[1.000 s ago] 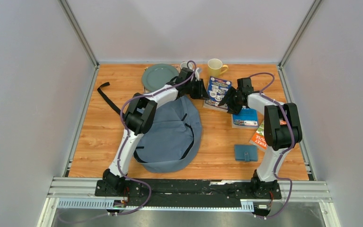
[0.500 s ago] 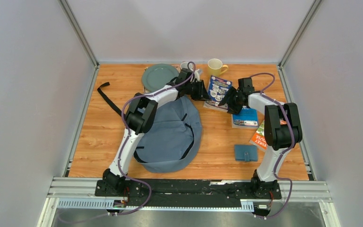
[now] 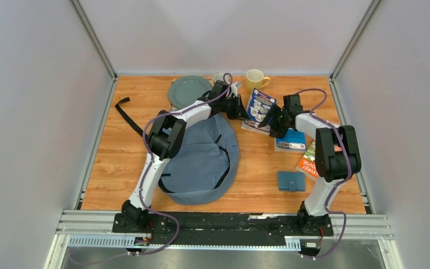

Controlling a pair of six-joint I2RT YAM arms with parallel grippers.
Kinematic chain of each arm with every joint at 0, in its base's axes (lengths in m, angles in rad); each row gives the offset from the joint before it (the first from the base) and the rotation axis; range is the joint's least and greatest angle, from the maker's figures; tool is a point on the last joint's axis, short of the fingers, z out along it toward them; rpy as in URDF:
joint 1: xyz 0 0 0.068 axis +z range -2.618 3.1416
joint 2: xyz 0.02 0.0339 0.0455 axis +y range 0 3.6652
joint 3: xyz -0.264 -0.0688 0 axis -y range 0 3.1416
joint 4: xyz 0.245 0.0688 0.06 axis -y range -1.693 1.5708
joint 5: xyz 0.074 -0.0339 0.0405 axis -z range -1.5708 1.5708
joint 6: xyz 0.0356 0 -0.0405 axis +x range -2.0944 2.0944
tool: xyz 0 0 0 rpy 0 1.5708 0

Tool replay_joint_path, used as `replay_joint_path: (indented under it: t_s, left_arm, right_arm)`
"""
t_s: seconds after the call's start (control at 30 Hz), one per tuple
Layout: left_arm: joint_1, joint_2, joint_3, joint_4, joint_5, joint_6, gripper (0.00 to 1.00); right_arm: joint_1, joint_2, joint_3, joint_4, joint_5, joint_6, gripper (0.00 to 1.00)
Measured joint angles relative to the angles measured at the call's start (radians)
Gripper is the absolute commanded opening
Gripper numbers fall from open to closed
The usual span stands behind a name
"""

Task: Pack the student bag
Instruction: Pick up the book from the center of the board.

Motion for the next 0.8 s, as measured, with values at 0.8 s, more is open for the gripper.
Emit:
replay_joint_path:
  t_s: [0.8]
  left_arm:
    - [-0.121, -0.889, -0.678, 0.126, 0.080, -0.001, 0.00]
  right_arm:
    - [-0.111, -1.071, -0.431, -0.090, -0.204, 0.119, 0.77]
